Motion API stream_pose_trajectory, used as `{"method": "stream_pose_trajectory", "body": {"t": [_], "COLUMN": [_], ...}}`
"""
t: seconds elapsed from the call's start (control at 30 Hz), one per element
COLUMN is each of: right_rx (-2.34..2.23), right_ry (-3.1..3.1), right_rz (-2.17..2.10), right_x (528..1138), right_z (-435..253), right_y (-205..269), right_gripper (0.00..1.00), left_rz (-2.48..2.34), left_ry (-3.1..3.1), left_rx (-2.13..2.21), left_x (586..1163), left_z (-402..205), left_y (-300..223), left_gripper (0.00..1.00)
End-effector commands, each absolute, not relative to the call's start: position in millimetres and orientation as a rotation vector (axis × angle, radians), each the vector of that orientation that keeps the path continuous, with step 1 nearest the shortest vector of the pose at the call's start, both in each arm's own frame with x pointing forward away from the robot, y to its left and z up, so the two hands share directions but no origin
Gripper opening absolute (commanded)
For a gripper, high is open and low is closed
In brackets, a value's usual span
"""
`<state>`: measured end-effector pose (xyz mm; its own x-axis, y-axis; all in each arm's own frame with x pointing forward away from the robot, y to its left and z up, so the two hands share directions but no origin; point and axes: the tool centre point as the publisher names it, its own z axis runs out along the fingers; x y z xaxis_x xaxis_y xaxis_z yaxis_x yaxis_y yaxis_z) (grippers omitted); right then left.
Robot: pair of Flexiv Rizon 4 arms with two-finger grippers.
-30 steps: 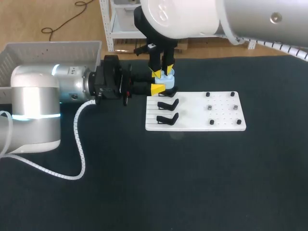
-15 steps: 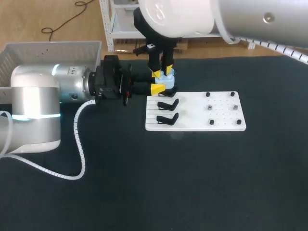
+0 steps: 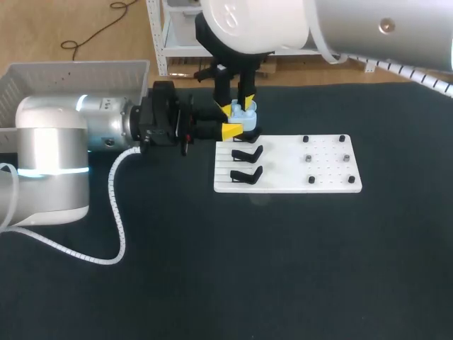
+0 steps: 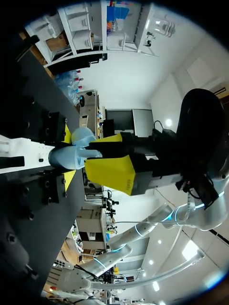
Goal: Pick up each earbud case from the left stands, insert the matching earbuds, close the lid, and place the case in the box.
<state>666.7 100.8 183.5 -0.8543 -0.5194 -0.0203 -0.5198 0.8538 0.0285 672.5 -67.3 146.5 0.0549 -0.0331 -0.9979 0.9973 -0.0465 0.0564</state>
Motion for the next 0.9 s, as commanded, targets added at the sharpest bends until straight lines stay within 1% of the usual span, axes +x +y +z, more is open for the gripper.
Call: {"method": "stream_pose_trajectory", "body": {"t": [0.03,0.2,0.3,0.57,0.9], "right_rx": [-0.841,-0.838,-0.781,-0.277,-0.136], "right_ry": [3.008,2.965,2.936,2.882,2.910], "right_rz": [0.059,0.088,0.133,0.310,0.318], "right_x": [661,645,647,692,740], "right_z": [191,209,220,230,208], "right_y": [98,97,91,63,51], "right_gripper": [1.00,1.00,1.00,1.00,1.00], "left_rz": [-1.218,-1.218,-1.218,-1.218,-1.218], "left_ry": [1.121,1.121,1.121,1.121,1.121], "left_rx": [1.247,1.247,1.247,1.247,1.247], "left_x": [673,673,673,673,673], "left_z": [147,147,147,147,147], "left_y": [-68,-68,-68,-68,-68], "left_gripper": [0.00,0.00,0.00,0.00,0.00]}}
